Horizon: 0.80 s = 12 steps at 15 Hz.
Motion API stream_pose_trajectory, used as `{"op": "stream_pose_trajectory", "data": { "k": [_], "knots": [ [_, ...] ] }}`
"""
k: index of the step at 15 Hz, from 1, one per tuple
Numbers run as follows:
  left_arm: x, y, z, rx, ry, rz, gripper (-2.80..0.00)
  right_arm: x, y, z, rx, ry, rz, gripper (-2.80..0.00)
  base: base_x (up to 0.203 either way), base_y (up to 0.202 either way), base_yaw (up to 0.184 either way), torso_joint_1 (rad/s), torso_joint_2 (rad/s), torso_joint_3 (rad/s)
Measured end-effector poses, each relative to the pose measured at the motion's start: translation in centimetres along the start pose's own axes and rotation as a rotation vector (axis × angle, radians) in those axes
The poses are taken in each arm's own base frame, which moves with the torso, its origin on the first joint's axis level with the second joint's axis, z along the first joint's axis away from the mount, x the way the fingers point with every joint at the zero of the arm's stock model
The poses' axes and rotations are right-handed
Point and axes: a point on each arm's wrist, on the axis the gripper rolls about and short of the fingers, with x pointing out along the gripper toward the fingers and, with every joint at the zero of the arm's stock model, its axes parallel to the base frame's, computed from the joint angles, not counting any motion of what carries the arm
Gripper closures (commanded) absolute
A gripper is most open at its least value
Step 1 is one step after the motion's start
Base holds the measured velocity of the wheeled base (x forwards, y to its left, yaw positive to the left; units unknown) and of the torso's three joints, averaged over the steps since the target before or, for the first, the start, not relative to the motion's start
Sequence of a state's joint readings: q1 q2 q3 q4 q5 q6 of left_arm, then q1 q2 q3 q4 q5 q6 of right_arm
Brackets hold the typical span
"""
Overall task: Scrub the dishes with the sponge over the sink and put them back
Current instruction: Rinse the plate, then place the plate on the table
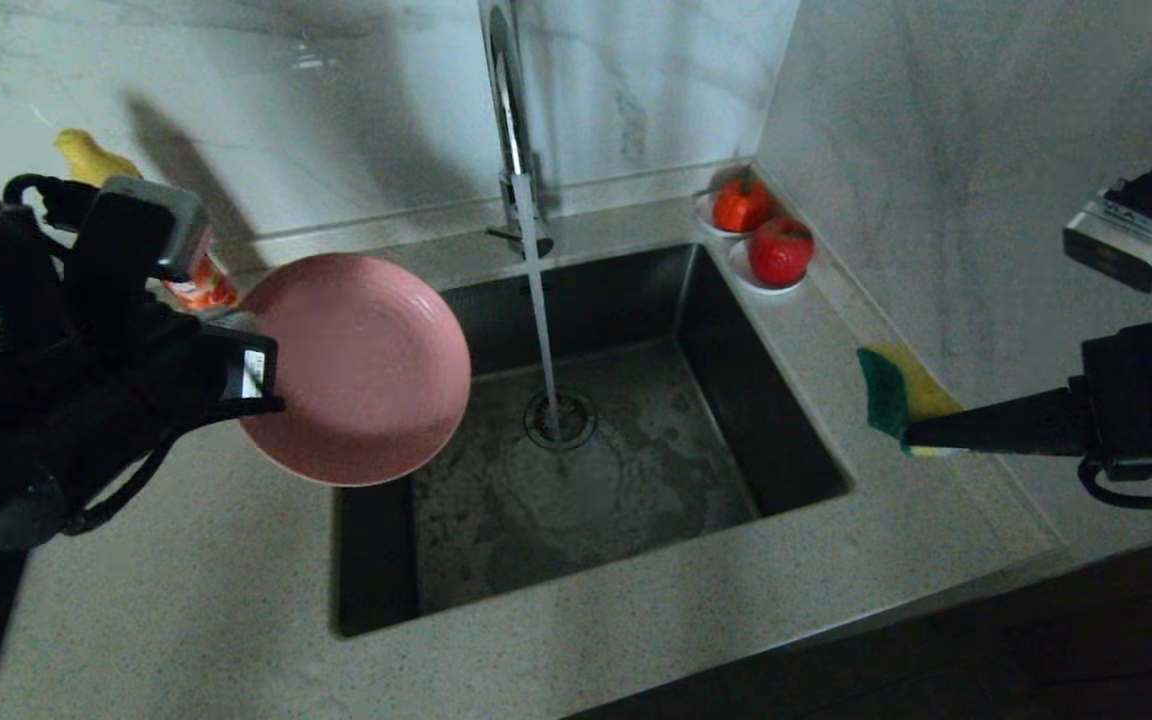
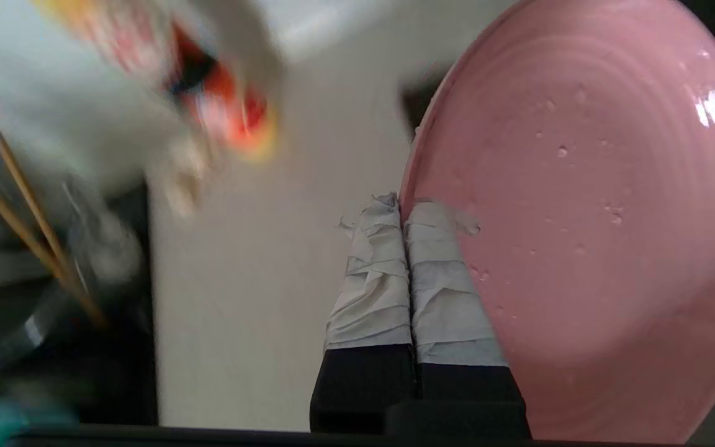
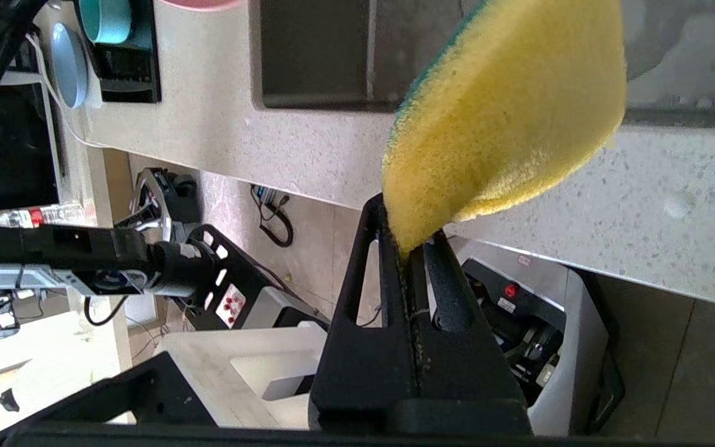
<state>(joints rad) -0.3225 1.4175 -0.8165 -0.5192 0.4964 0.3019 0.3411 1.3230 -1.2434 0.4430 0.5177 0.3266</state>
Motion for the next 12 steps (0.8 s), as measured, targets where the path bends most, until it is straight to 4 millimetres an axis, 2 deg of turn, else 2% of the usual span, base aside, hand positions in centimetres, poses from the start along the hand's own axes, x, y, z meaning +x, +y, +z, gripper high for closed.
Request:
{"op": "stream_pose_trajectory", "data": {
  "k": [2,5,8,12],
  "knots": [
    [1.3,1.0,0.1,-0.076,0.123,-0.005,0.00,-0.1,-0.1,-0.2,0.002,0.003,-0.002,0.00,0.000,0.000,0.000,0.000,0.00,0.000],
    [2.5,4.6,0.5,-0.273,0.298,-0.021,0.00,0.0,-0.2,-0.6,0.004,0.014,-0.004,0.00,0.000,0.000,0.000,0.000,0.00,0.000],
    [1.9,8.4,0.5,-0.493,0.410,-0.018,0.00,0.2,-0.4,-0.9,-0.001,0.026,-0.006,0.00,0.000,0.000,0.000,0.000,0.00,0.000],
    [1.3,12.5,-0.8,-0.613,0.421,0.111,0.00,0.3,-0.5,-0.9,-0.003,0.032,-0.007,0.00,0.000,0.000,0.000,0.000,0.00,0.000]
  ]
}}
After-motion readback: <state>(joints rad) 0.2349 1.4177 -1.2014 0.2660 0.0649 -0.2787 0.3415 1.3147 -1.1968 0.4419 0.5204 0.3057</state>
